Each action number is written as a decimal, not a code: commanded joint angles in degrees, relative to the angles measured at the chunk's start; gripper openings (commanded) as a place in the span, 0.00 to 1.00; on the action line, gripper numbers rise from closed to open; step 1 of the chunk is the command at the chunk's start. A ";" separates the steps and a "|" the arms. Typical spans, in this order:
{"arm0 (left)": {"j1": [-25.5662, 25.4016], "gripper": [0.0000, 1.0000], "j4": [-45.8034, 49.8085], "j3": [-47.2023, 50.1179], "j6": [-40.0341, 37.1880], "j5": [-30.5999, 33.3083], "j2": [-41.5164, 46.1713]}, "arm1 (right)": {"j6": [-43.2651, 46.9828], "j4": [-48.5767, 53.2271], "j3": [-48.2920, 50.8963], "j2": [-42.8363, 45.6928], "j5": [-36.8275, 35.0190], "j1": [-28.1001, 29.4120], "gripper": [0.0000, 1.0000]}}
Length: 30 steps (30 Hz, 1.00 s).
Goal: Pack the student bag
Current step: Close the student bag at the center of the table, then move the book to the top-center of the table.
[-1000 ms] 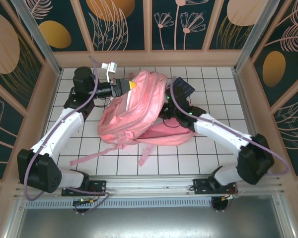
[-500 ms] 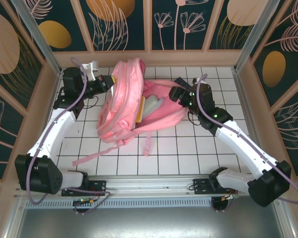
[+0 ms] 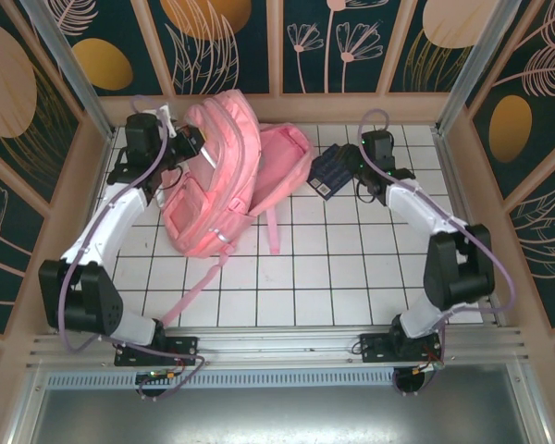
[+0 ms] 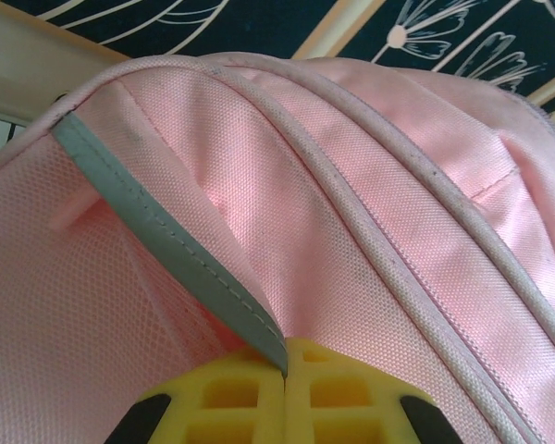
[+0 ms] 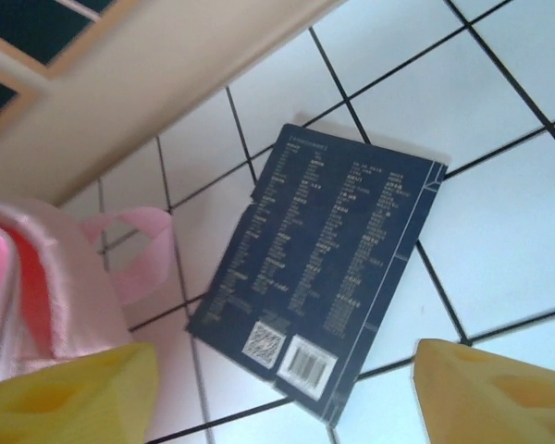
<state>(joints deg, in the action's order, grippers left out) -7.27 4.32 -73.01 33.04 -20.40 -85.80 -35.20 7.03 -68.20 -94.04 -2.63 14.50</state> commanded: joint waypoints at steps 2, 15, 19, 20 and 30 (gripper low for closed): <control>1.54 0.00 1.30 -2.78 -1.62 5.74 -5.65 | 1.91 -1.07 -8.32 -11.19 8.88 -0.88 0.44; 0.15 0.50 3.36 -4.69 -6.61 13.52 -1.47 | 4.27 15.36 -27.78 -33.00 7.14 1.45 0.00; -4.04 0.53 4.82 -5.74 -9.17 15.95 0.80 | 4.45 18.72 -27.21 -34.89 5.45 2.92 0.00; -5.62 0.54 5.71 -6.59 -9.98 16.01 0.57 | 4.61 19.05 -26.03 -34.76 5.45 3.33 0.00; -13.01 0.57 6.50 -8.45 -8.16 9.26 -2.51 | 2.60 12.81 -1.67 -22.16 8.12 5.17 0.00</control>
<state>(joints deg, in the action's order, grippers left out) -18.81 9.67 -80.23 25.10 -9.19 -86.46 -31.94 13.50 -77.80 -117.71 4.12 18.76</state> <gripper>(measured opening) 0.566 0.054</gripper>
